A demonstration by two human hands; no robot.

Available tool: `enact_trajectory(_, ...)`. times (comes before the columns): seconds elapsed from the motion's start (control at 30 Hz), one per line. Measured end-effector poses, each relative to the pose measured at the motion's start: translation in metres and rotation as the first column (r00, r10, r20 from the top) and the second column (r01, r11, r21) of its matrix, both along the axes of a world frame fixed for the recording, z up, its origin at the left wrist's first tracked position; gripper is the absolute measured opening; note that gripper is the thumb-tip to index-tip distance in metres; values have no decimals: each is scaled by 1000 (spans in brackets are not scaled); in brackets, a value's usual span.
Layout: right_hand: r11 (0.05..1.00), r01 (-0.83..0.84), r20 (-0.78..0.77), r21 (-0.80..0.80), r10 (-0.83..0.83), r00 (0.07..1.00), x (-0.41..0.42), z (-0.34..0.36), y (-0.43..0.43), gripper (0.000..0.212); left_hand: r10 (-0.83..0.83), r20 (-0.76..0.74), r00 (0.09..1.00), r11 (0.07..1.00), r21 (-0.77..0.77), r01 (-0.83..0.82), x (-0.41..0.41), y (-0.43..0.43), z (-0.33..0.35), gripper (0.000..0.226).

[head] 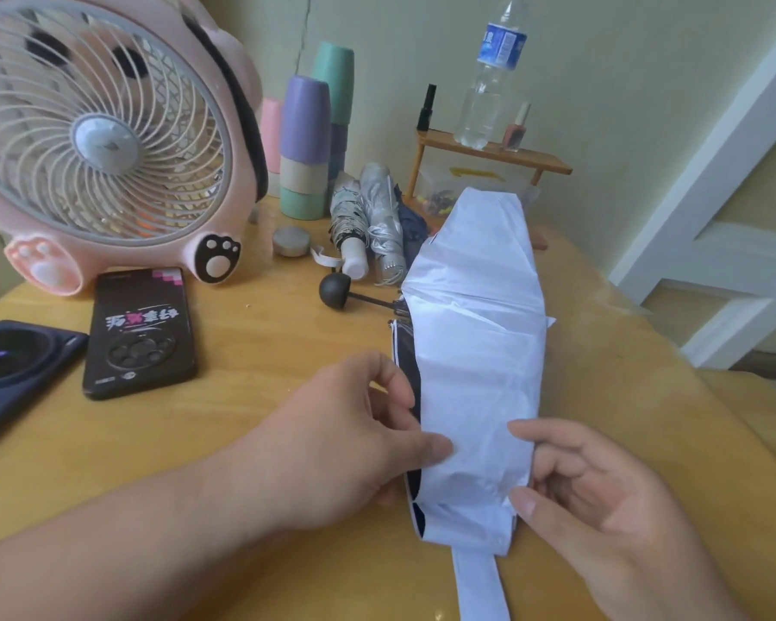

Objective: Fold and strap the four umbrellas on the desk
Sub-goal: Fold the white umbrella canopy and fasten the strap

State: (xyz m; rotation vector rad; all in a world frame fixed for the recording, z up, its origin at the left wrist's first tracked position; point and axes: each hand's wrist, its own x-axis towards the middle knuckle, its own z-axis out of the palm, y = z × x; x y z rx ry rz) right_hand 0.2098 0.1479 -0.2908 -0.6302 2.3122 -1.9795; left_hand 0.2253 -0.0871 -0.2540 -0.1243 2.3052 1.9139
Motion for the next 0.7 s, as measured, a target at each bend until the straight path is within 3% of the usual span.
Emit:
enact_trajectory(0.1,1000,-13,0,7,13,1000,-1,-6,-1,47,-37,-42,998,997,61,40,1,1,0,38)
enact_trajectory(0.27,1000,-22,11,17,22,1000,3,-4,0,43,-202,-48,978,967,-168,192,3,2,-7,30)
enact_trajectory(0.4,996,10,15,88,-11,1000,3,-5,-1,56,-222,-17,975,946,-247,211,1,-1,-8,21)
enact_trajectory(0.5,996,7,-12,88,-6,1000,1,-9,-1,46,-255,-2,967,921,-305,242,-1,-2,-9,16)
enact_trajectory(0.7,991,-31,-53,129,38,998,2,-10,4,54,-295,-3,956,924,-255,285,0,-4,-9,13)
